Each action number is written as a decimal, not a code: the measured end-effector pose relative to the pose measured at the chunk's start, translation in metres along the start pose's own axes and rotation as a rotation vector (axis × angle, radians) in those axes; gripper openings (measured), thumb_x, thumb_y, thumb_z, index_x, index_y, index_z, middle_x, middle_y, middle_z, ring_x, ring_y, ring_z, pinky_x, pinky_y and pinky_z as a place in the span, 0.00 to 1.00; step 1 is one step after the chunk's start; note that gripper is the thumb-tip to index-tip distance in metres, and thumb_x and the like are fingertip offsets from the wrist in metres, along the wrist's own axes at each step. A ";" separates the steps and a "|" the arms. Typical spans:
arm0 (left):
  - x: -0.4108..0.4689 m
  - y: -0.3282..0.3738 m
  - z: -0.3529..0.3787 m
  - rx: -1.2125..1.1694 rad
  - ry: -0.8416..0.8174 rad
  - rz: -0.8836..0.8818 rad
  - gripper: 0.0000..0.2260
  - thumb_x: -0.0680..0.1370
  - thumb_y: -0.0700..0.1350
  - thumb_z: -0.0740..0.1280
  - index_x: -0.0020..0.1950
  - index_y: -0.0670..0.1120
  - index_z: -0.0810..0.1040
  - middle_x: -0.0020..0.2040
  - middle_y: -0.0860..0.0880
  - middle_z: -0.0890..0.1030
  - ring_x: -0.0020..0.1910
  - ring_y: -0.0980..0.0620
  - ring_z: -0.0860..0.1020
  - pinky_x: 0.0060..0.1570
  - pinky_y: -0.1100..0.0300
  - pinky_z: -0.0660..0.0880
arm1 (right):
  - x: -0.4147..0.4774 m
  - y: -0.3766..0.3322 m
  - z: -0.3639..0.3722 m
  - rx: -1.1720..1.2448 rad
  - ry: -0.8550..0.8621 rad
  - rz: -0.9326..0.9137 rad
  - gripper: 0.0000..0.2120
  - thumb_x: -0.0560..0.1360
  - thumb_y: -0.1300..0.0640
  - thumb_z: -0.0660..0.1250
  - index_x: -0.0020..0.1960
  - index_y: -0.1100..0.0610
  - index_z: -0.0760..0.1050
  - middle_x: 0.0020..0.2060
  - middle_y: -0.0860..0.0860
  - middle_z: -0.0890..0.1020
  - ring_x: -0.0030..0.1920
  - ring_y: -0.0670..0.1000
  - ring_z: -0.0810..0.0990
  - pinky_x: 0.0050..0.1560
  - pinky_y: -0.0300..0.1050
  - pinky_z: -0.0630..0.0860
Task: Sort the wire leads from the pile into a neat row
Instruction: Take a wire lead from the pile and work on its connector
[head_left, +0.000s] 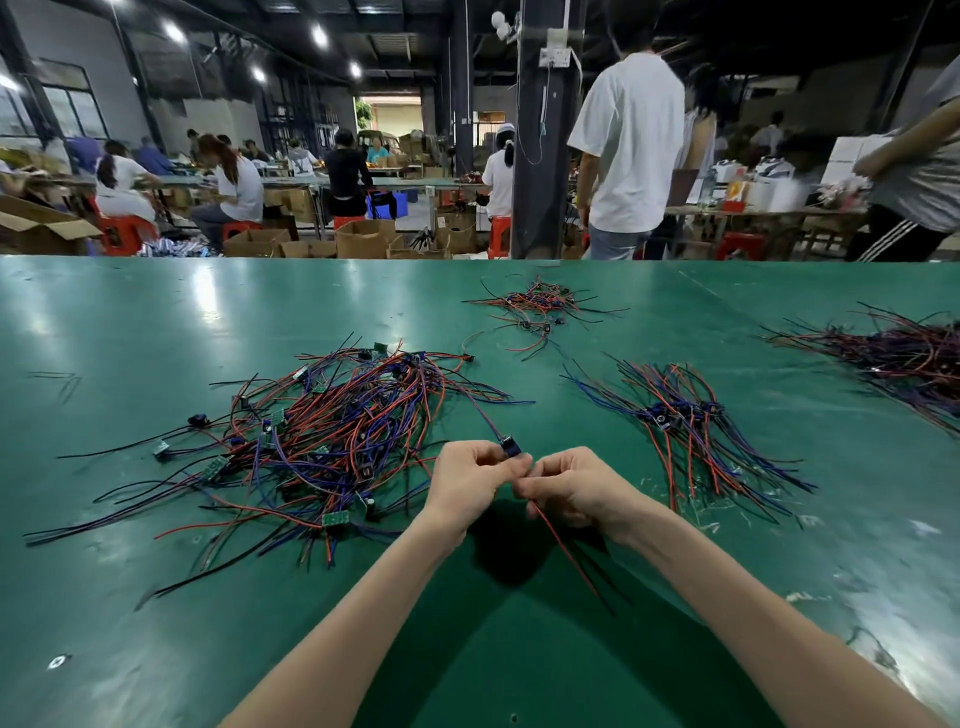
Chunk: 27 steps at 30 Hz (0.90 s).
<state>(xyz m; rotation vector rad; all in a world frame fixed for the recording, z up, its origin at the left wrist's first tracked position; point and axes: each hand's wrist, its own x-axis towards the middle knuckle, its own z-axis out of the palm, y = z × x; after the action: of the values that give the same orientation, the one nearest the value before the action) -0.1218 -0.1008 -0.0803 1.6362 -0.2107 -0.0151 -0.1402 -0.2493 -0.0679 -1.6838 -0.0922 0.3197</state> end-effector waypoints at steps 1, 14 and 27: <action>0.001 -0.001 0.000 0.013 0.003 0.001 0.05 0.70 0.40 0.75 0.34 0.45 0.83 0.34 0.45 0.82 0.35 0.51 0.76 0.43 0.53 0.74 | 0.000 0.000 0.000 -0.002 -0.002 0.003 0.11 0.74 0.64 0.68 0.34 0.63 0.73 0.24 0.54 0.79 0.15 0.43 0.60 0.17 0.32 0.53; 0.003 0.001 0.000 0.299 0.206 0.153 0.06 0.70 0.44 0.75 0.34 0.46 0.82 0.27 0.56 0.77 0.27 0.62 0.70 0.33 0.67 0.69 | -0.001 -0.003 0.000 0.008 -0.031 0.049 0.11 0.75 0.63 0.67 0.35 0.61 0.72 0.23 0.53 0.78 0.14 0.42 0.59 0.17 0.30 0.53; 0.018 0.004 -0.032 0.014 0.405 -0.056 0.11 0.70 0.44 0.76 0.29 0.47 0.79 0.28 0.53 0.77 0.33 0.54 0.71 0.37 0.62 0.70 | -0.008 -0.006 0.003 -0.044 -0.136 0.075 0.07 0.73 0.63 0.70 0.37 0.59 0.76 0.24 0.54 0.79 0.16 0.44 0.63 0.17 0.32 0.57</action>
<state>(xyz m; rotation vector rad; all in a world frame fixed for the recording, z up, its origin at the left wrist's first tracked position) -0.1002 -0.0721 -0.0712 1.6224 0.1460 0.2737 -0.1482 -0.2472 -0.0610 -1.7107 -0.1388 0.4917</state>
